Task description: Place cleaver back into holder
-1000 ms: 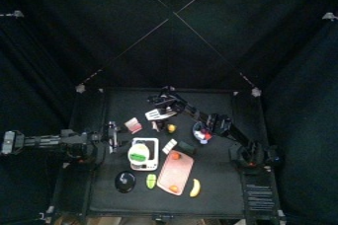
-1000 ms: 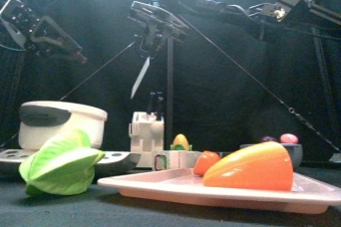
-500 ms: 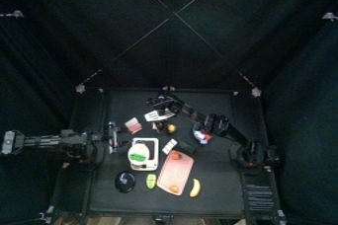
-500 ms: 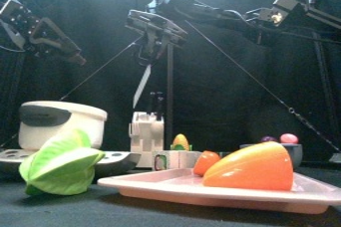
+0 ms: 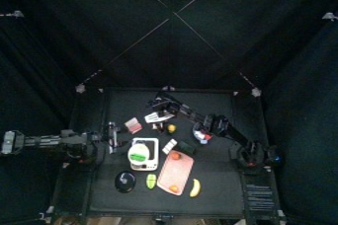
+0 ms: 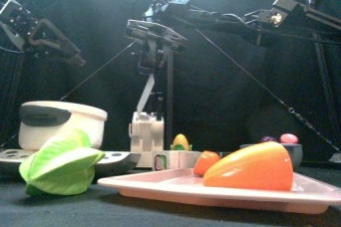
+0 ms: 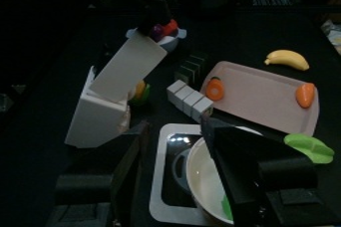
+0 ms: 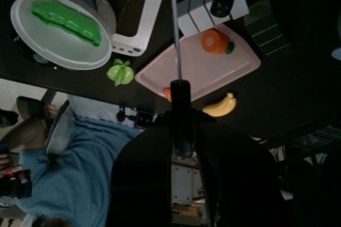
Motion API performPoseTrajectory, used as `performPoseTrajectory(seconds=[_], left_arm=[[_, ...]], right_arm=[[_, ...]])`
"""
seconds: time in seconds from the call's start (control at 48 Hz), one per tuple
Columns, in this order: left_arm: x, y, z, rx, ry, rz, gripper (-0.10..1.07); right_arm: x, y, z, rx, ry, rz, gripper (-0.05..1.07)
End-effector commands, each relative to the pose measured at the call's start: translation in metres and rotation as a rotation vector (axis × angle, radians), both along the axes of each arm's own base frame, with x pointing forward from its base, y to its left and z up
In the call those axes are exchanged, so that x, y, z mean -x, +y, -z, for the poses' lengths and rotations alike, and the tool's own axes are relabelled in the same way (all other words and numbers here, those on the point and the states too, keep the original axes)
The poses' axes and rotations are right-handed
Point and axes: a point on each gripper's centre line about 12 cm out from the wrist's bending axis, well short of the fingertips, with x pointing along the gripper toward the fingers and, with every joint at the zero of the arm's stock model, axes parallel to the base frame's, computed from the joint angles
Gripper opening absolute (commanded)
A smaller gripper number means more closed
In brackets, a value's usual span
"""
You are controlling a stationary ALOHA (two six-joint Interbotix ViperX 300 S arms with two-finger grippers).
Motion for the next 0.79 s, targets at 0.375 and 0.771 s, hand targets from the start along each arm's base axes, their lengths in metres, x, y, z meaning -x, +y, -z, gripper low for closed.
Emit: performPoseTrajectory(seconds=[0.375, 0.771], left_arm=[[-0.0018, 0.0012, -0.0062, -0.001, -0.017, -0.004, 0.84], [-0.0015, 0.0011, -0.0048, 0.002, -0.005, -0.006, 0.84]], right_arm=[[0.0055, 0.0033, -0.0187, 0.004, -0.039, -0.003, 0.47], [0.0050, 0.0048, -0.0187, -0.011, -0.043, -0.010, 0.47]])
